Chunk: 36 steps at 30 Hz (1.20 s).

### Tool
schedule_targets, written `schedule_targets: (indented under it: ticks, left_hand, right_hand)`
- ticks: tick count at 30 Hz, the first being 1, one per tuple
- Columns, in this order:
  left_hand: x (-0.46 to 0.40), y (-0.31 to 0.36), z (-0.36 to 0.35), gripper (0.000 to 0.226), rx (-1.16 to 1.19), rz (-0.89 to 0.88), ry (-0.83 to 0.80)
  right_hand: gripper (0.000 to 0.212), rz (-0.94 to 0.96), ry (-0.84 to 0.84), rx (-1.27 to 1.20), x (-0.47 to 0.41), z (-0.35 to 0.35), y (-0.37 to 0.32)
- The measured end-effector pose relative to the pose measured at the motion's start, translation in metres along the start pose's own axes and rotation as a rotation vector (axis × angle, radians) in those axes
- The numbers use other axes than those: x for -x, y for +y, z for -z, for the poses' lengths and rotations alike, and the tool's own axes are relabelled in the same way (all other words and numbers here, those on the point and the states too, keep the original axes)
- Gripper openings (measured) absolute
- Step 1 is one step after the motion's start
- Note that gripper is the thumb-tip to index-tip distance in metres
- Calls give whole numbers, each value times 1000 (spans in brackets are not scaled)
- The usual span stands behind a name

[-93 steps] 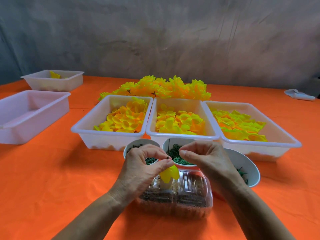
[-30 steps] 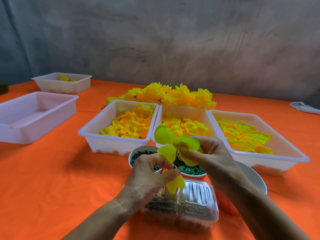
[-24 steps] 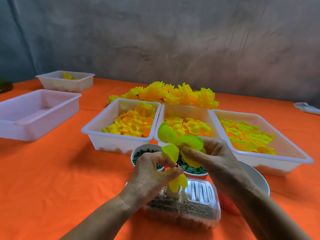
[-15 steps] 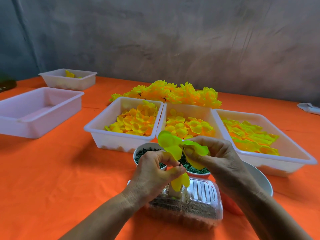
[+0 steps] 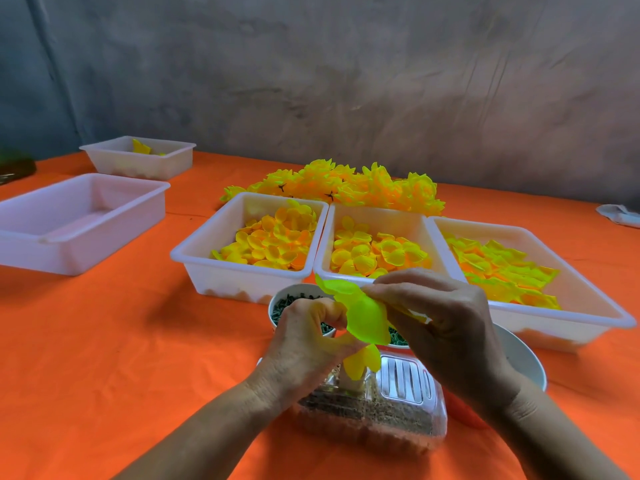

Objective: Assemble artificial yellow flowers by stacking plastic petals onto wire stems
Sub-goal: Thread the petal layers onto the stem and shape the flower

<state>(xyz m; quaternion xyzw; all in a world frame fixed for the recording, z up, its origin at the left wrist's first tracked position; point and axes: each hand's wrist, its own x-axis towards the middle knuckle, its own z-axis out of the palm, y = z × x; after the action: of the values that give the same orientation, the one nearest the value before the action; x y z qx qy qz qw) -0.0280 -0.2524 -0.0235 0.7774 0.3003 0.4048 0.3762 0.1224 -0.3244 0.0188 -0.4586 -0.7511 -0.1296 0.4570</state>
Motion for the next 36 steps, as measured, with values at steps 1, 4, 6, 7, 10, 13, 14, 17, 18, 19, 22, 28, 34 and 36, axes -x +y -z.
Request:
schedule_targets:
  ticks: [1, 4, 6, 7, 10, 13, 14, 17, 18, 19, 22, 28, 34, 36]
  left_hand:
    - [0, 0, 0, 14, -1, -9, -9]
    - [1, 2, 1, 10, 55, -21, -16]
    - [2, 2, 0, 10, 36, -22, 23]
    - [3, 3, 0, 12, 17, -18, 37]
    - [6, 5, 2, 11, 76, 12, 79]
    - [10, 10, 8, 26, 54, 1, 238]
    - [12, 13, 11, 31, 6, -55, 298]
    - [11, 21, 19, 40, -203, -315, 411]
    - [10, 22, 21, 39, -257, -384, 416]
    - [9, 23, 22, 36, -302, -435, 412]
    - [7, 21, 22, 15, -416, -546, 403]
    - [8, 16, 20, 16, -538, -736, 366]
    - [12, 11, 19, 23, -608, -730, 335]
    - [11, 10, 17, 23, -621, -726, 337]
  right_hand:
    - [19, 44, 6, 48, 0, 0, 0]
    - [26, 146, 23, 123, 0, 0, 1]
    - [30, 185, 23, 144, -1, 1, 3]
    - [31, 197, 21, 151, -1, 1, 3]
    - [31, 216, 14, 178, -1, 1, 4]
    - [33, 231, 7, 212, -1, 1, 5]
    - [37, 240, 4, 223, -2, 1, 5]
    - [45, 252, -5, 233, -2, 0, 4]
    - [45, 252, -8, 230, -1, 0, 4]
    - [46, 252, -8, 227, -1, 0, 4]
    - [43, 254, -20, 230, 4, 0, 5]
    - [35, 217, -33, 218, 19, -5, 9]
    - [24, 207, -22, 238, 27, -8, 8]
    - [23, 202, -28, 241, 28, -10, 8]
